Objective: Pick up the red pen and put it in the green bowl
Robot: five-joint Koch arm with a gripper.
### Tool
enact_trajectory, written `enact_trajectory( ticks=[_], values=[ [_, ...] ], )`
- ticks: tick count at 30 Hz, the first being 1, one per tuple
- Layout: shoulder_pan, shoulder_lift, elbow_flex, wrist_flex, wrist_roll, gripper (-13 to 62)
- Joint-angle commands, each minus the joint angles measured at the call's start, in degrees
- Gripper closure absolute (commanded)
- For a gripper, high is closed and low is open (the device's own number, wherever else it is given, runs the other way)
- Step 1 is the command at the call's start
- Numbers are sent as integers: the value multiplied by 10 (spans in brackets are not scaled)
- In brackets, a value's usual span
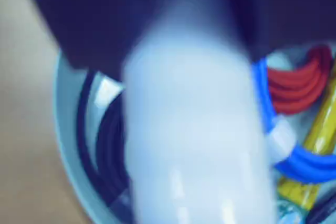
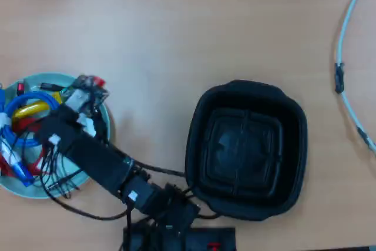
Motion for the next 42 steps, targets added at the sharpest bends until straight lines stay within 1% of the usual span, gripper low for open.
enact_trajectory(
  ticks=[1,6,9,19,27,34,42],
  values=[
    [-27,36,-94,27,-4,570],
    [-57,25,-106,5,-4,570],
    [-69,-1,-105,-22,-4,570],
    [-70,-71,-105,-98,-5,570],
    [-69,-89,-89,-154,-4,570],
    [-69,-100,-19,-242,-4,570],
    [-69,-93,138,-371,-4,570]
  ],
)
